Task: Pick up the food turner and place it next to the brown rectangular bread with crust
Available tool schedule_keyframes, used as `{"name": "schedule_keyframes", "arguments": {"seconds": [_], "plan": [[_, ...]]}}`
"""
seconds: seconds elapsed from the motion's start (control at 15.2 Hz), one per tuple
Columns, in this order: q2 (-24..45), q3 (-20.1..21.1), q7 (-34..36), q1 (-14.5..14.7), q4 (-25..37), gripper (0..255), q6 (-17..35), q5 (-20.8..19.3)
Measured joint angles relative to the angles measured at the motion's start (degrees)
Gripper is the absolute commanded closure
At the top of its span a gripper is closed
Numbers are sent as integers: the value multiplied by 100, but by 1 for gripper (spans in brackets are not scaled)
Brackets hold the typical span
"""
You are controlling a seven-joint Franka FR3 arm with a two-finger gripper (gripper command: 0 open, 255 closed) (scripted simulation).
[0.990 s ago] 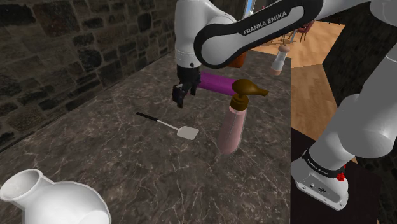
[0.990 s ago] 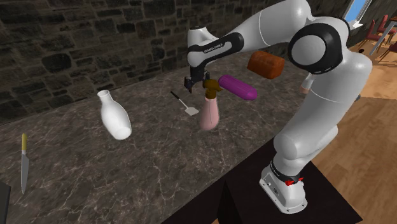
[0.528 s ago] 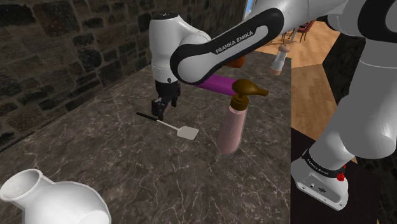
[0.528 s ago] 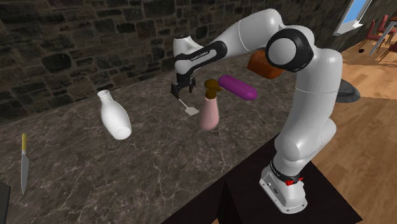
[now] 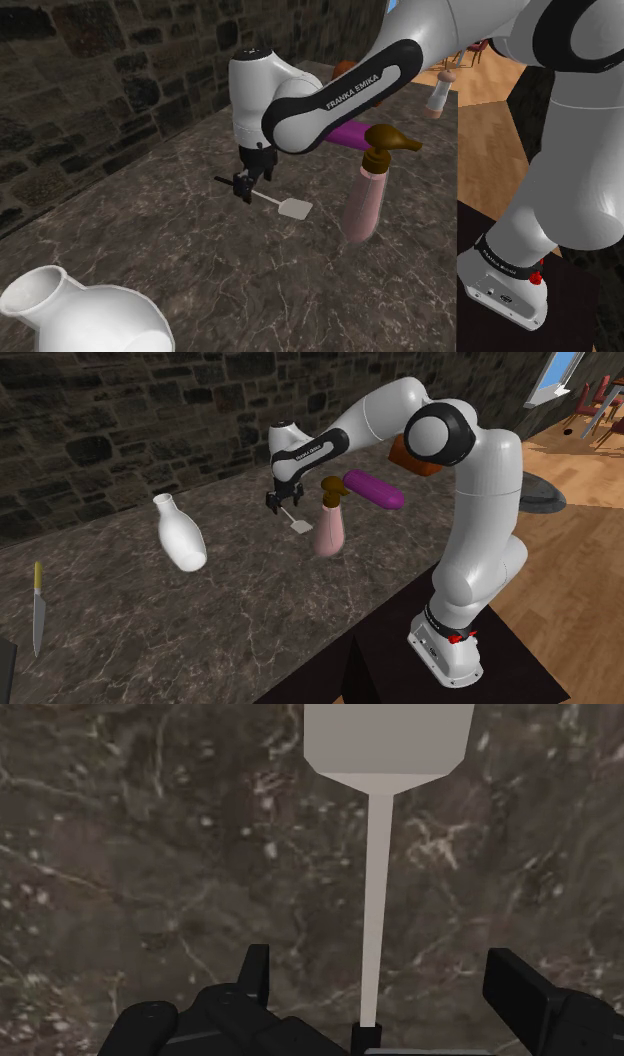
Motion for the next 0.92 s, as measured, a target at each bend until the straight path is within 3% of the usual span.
{"name": "schedule_keyframes", "arguments": {"seconds": [0.46, 0.53, 0.92], "plan": [[47, -10, 8, 7, 12, 0, 34, -20], [47, -10, 8, 7, 12, 255, 34, -20], [46, -10, 8, 7, 12, 255, 35, -20]]}}
